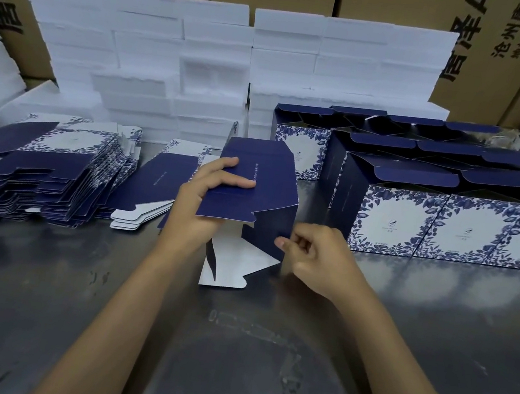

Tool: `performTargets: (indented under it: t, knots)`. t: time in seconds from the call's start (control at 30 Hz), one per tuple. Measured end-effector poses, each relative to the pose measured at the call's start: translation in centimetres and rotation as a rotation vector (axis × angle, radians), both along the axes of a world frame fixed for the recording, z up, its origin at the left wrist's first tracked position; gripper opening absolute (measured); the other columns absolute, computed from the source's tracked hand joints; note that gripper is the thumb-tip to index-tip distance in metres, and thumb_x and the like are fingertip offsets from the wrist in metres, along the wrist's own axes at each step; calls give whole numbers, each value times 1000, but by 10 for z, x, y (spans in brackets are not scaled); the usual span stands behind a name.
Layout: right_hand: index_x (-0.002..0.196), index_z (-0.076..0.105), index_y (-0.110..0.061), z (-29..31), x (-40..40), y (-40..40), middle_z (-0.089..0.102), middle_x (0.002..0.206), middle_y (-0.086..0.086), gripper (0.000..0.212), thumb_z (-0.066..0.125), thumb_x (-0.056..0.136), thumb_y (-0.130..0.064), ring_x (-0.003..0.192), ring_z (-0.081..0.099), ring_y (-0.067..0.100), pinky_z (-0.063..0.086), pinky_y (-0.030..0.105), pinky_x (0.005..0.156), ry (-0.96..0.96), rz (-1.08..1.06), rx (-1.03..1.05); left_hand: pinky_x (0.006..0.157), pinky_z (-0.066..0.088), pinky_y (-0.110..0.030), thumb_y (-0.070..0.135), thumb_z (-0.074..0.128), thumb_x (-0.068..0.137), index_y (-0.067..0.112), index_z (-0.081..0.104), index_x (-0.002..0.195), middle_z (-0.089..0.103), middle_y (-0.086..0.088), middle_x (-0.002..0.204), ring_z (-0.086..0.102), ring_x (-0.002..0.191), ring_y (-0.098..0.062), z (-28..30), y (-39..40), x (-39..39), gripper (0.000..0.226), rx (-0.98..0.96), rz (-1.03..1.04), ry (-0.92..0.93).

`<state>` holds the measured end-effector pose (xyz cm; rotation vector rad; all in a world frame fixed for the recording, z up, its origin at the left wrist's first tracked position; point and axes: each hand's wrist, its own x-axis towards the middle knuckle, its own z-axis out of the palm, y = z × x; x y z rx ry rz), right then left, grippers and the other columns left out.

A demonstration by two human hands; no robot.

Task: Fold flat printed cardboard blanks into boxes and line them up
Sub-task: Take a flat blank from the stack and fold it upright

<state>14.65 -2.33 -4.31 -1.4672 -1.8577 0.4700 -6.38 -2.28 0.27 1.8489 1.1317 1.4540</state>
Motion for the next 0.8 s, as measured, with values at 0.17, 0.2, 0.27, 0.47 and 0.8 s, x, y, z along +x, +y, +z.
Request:
performTargets:
  t: [0.17,0.2,0.27,0.47,0.8]
  knots:
    - [61,51,-12,6,-1,-3,43,52,0,45,75,91,-35,52,36,10,31,22,53,69,19,46,101,39,-13,-13,76,76,19,70,108,52,-4,142,50,130,-11,0,1,0,46,-5,3,-16]
    - [62,50,-11,8,-1,-3,43,53,7,45,74,91,-34,53,34,11,30,23,53,84,24,82,100,39,-13,-13,76,75,19,70,108,52,-4,142,50,130,-11,0,1,0,46,-6,-2,-20]
    - [62,46,-9,9,-2,-4,39,55,11,46,73,93,-30,53,29,12,27,27,52,87,30,120,98,39,-11,-14,76,74,17,70,108,52,-5,142,51,129,-10,0,1,2,46,-9,-15,-24]
    - [64,51,-15,12,-1,-5,41,54,-6,40,72,93,-34,54,36,7,31,19,53,208,50,207,101,39,-14,-15,74,76,17,70,109,51,-3,142,50,130,-9,1,0,2,45,-18,-9,-19]
    - [76,52,-22,23,0,-12,50,68,-5,29,73,87,-39,63,43,6,37,20,60,282,21,235,107,40,-22,-11,79,73,18,69,110,49,-6,145,48,133,-11,0,0,4,48,15,-32,34]
